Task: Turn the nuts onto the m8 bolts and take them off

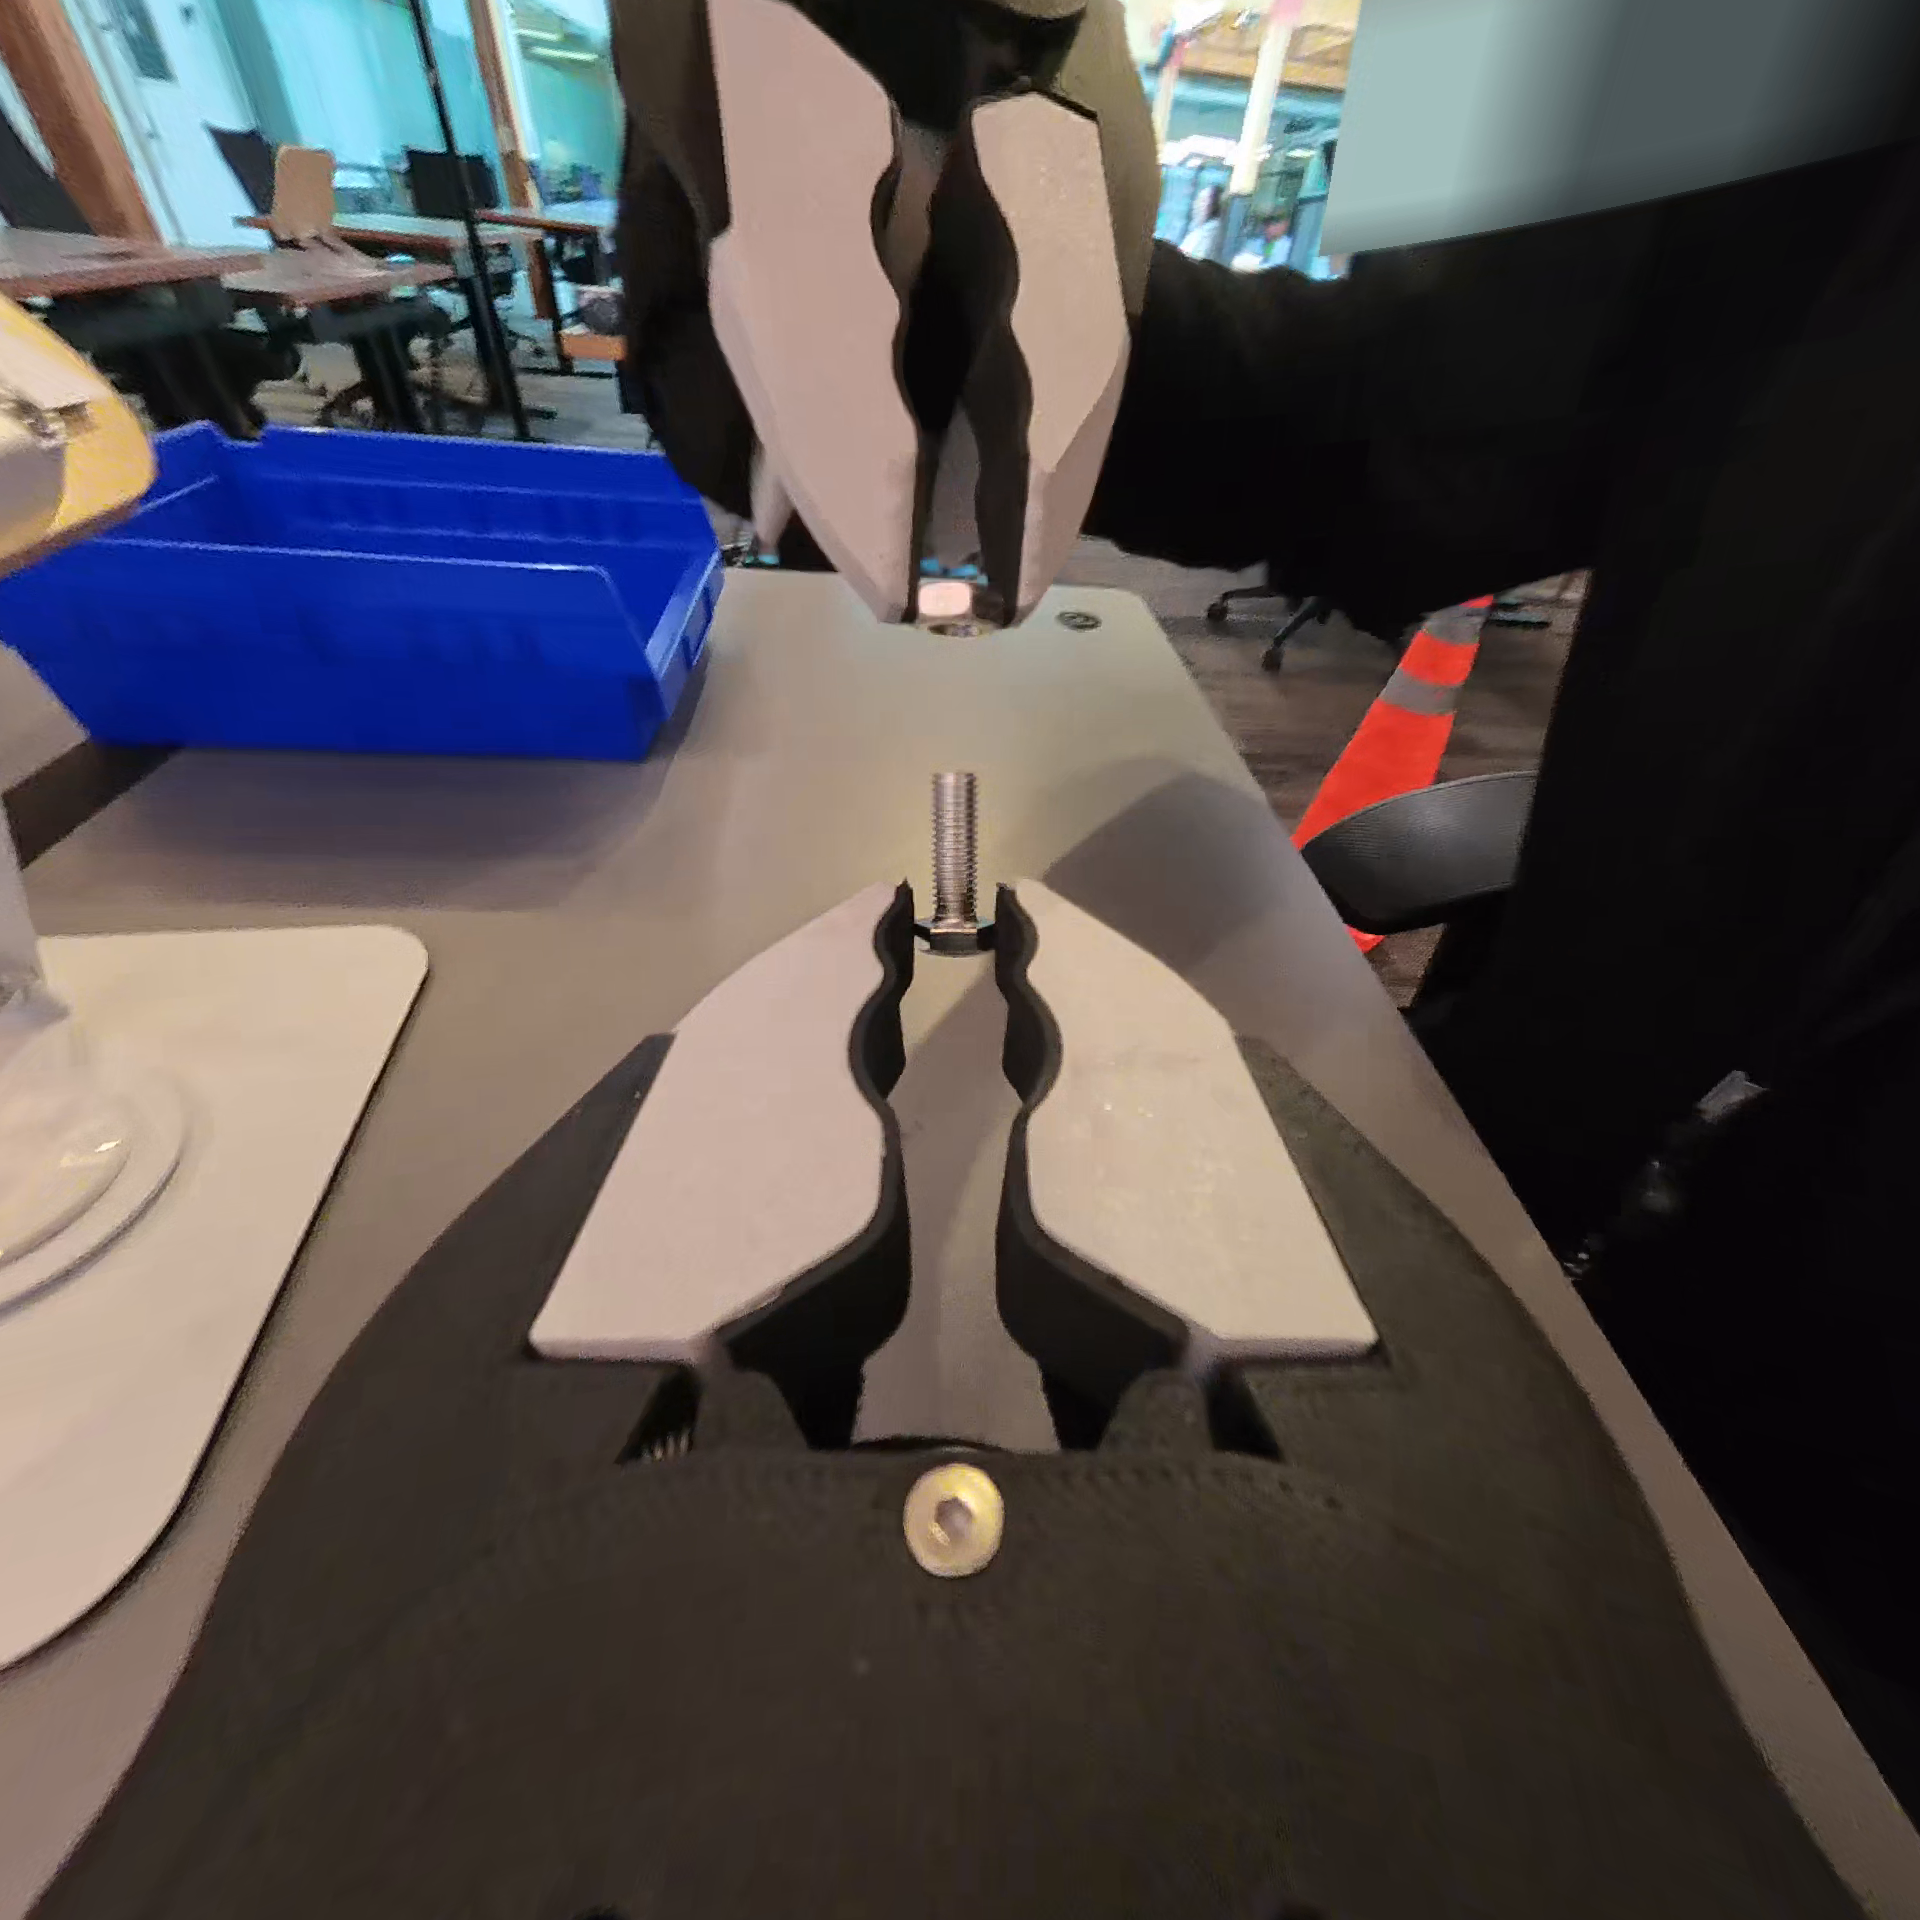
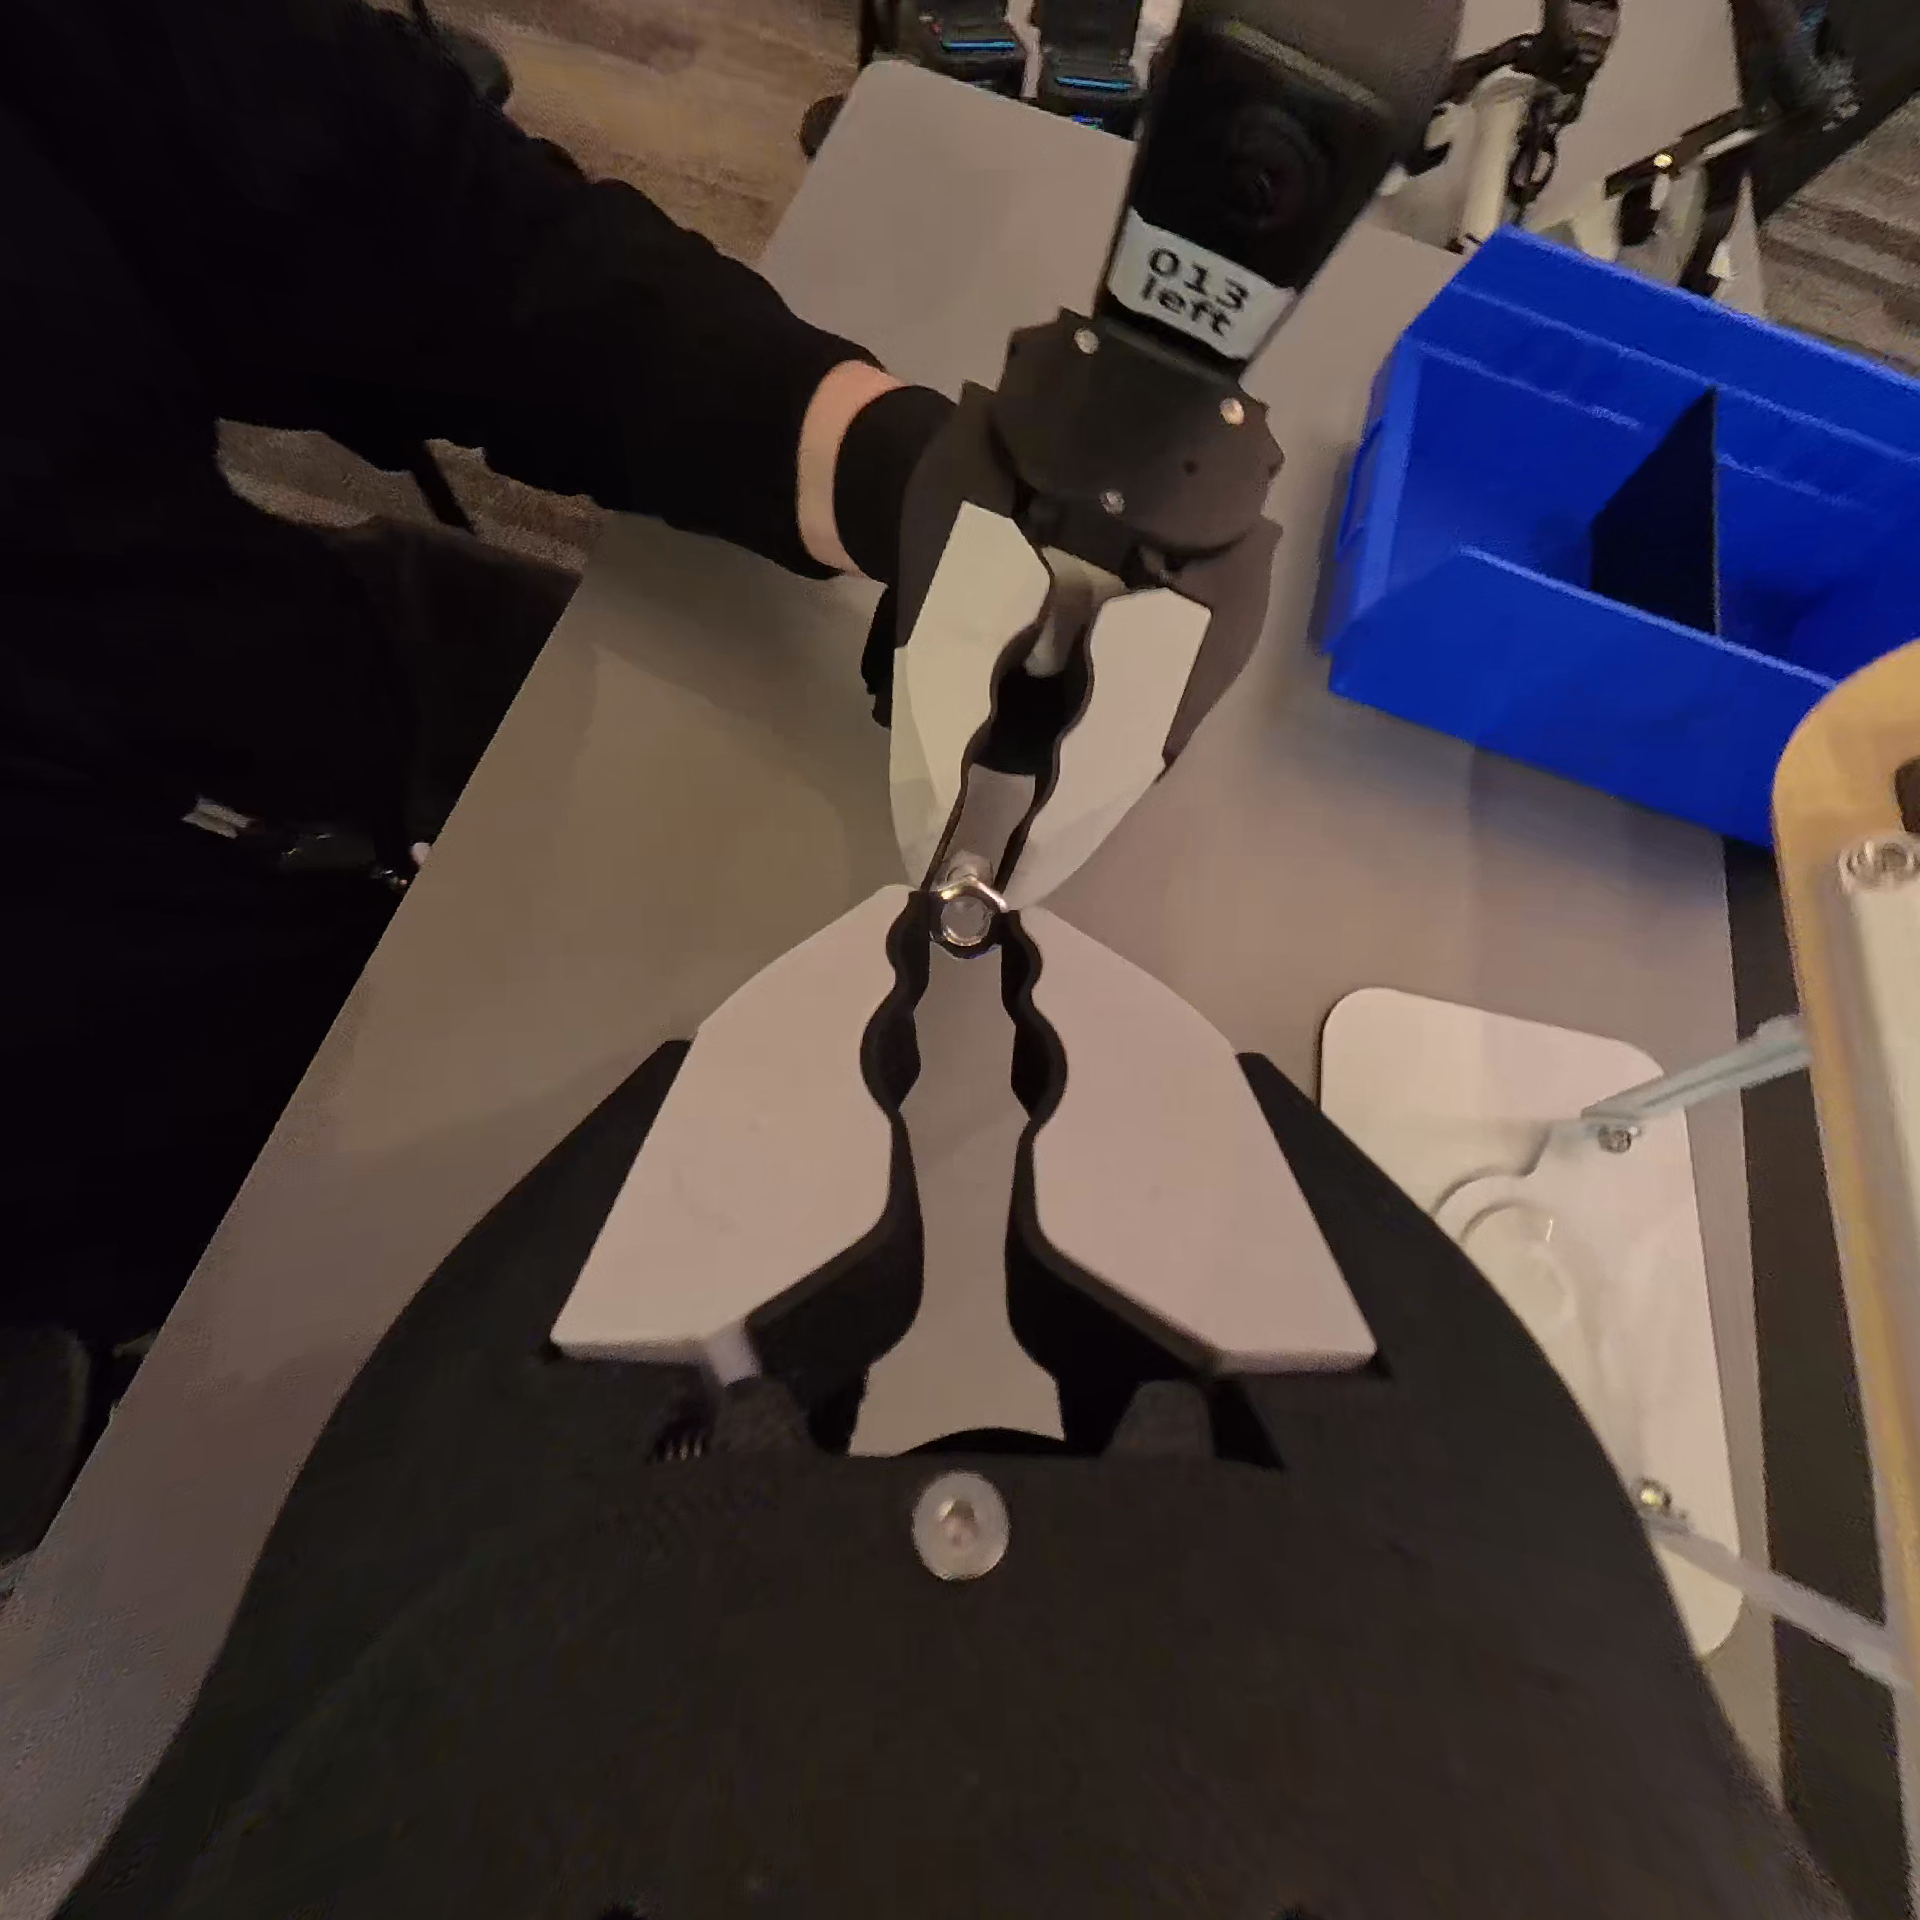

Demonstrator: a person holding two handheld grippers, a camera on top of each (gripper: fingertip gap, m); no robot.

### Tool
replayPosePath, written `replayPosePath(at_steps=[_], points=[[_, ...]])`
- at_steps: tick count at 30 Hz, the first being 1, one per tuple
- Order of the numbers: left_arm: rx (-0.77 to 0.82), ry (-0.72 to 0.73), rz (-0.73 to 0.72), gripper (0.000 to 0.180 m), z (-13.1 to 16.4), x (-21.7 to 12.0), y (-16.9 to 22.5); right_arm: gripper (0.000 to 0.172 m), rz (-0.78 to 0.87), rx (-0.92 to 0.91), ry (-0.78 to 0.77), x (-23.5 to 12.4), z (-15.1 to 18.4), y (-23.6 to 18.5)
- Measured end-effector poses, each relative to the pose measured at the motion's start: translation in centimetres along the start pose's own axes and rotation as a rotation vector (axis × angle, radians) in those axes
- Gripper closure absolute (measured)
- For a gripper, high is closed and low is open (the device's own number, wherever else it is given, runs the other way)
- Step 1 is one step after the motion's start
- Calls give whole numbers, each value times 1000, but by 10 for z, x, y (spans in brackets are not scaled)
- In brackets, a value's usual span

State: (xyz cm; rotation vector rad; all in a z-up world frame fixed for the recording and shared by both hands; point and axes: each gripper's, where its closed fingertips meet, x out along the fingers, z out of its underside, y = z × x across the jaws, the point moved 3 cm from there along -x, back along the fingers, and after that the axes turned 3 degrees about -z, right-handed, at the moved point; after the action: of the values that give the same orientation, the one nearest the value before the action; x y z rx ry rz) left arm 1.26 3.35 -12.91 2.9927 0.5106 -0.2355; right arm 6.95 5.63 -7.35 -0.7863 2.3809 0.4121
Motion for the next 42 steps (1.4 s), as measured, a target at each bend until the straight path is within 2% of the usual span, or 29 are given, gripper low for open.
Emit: replayPosePath(at_steps=[3, 8, 18, 27, 42], points=[[6, 38, 59, 166, -3, 3, 6, 158, -64, -38, 1, 3, -12, -2], [9, 60, 97, 166, -7, -2, 8, 158, -121, -74, -64, 15, -11, -3], [0, 92, 120, 166, -11, -8, 11, 158, -110, -111, -91, 21, -14, -3], [91, -9, -49, 166, -6, -1, 1, 158, -48, -41, -137, 21, -2, 4], [250, -179, -363, 166, 3, 7, -26, 158, 112, 196, -96, 18, 25, 26]])
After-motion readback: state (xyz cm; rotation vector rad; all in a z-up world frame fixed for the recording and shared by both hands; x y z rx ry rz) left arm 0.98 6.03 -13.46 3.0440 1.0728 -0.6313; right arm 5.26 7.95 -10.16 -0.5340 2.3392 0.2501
